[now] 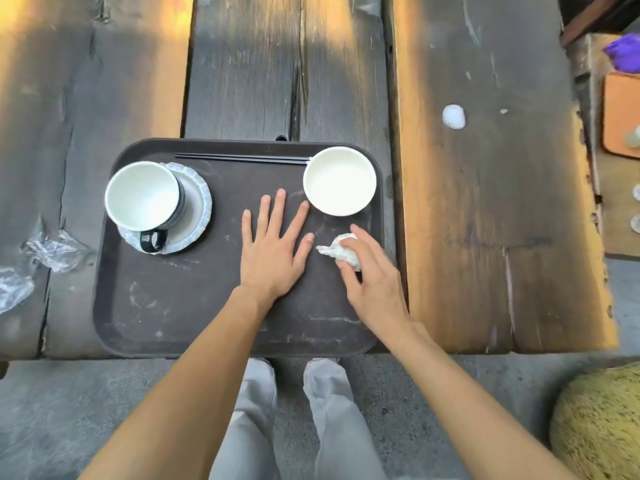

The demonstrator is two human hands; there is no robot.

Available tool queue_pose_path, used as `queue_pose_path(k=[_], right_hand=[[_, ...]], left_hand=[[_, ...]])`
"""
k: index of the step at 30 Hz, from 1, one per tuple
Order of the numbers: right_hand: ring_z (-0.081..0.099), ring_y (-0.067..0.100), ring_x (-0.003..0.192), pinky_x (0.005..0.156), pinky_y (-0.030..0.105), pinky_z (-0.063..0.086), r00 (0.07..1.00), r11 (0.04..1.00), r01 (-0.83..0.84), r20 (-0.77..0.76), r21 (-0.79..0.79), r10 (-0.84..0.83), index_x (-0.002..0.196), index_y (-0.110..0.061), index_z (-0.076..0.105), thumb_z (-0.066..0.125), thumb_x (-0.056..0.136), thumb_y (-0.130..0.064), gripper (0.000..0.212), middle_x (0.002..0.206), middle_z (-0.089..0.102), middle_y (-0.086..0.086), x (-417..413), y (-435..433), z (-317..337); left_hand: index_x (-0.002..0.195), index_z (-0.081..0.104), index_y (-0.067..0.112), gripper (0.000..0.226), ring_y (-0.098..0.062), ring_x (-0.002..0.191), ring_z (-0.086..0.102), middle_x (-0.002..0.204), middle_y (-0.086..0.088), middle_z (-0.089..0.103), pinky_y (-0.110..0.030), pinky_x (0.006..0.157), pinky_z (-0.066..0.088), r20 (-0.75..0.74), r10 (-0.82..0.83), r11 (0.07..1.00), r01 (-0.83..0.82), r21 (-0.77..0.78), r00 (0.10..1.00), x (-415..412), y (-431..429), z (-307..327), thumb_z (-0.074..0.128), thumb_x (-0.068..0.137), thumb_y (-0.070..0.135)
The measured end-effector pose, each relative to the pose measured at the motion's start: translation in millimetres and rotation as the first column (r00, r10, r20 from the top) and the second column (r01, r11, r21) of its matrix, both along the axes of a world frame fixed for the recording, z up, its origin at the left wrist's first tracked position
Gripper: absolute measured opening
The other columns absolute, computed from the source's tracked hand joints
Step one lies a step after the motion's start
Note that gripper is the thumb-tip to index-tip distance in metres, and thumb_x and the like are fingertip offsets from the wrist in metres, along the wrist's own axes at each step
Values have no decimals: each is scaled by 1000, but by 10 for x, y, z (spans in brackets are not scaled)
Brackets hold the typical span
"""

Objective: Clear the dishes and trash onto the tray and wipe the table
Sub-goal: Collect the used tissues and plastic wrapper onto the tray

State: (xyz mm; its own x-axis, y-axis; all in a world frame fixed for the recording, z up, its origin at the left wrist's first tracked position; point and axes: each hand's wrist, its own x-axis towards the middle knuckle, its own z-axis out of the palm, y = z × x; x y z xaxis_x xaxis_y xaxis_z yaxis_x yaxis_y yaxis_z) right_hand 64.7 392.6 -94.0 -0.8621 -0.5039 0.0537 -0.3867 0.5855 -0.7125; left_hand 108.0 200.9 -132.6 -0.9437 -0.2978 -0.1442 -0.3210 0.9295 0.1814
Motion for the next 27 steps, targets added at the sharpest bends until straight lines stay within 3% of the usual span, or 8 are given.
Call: queue_pose_path(k=[4,9,15,17,19,22,24,27], right_hand=[[50,25,131,112,27,36,990,983,-113,-64,142,123,132,-8,56,58,96,-11,37,148,45,13,82,-65,-116],[31,27,144,114,34,36,971,940,-199,-72,277,227,144,-6,41,47,101,-13,45,158,28,14,115,-70,-134],[30,31,144,113,32,30,966,899,-228,-31,373,258,142,-5,43,55,93,-6,50,156,29,19,88,-113,19],[28,33,144,112,38,34,963,888,-246,-7,389,270,142,-5,42,56,92,-8,52,156,27,20,82,-128,72],[23,35,146,114,42,34,959,871,-264,16,414,283,144,-6,39,56,92,-11,55,158,23,20,86,-143,123],[16,41,147,116,49,28,960,855,-243,-10,457,279,145,-10,39,58,90,-15,58,159,21,22,128,-181,210],[18,43,146,117,52,25,955,859,-233,-58,455,290,141,-10,46,60,89,-14,54,156,27,24,185,-240,292],[34,40,141,114,52,32,934,882,-282,-104,377,343,131,-5,58,62,88,-10,44,150,41,23,309,-418,405]], left_hand=[[161,13,38,60,-28,157,2,171,-5,3,-59,123,3,48,21,1000,-21,-7,999,304,-22,23,19,104,56],[160,2,42,62,-28,157,-6,171,-3,-7,-59,123,-2,161,27,1000,-28,1,987,507,-47,103,12,102,61],[159,-5,44,66,-26,156,-13,169,1,-18,-56,123,-4,264,-23,997,4,73,964,580,-123,296,6,97,63],[159,-6,43,69,-26,156,-14,168,1,-21,-55,123,-1,324,-67,996,41,85,944,581,-172,392,2,94,64],[160,-2,41,65,-27,157,-11,169,1,-19,-54,124,3,370,-98,993,64,102,924,582,-217,504,13,101,61],[161,17,32,61,-25,157,0,171,1,-2,-48,125,10,380,-88,979,9,206,921,629,-291,668,25,105,53],[158,32,24,57,-24,155,19,168,0,23,-43,123,22,320,-52,955,-47,293,946,715,-369,794,29,106,49],[144,53,23,48,-22,133,53,144,2,60,-36,104,44,224,40,927,-119,354,974,946,-602,1010,38,105,46]])
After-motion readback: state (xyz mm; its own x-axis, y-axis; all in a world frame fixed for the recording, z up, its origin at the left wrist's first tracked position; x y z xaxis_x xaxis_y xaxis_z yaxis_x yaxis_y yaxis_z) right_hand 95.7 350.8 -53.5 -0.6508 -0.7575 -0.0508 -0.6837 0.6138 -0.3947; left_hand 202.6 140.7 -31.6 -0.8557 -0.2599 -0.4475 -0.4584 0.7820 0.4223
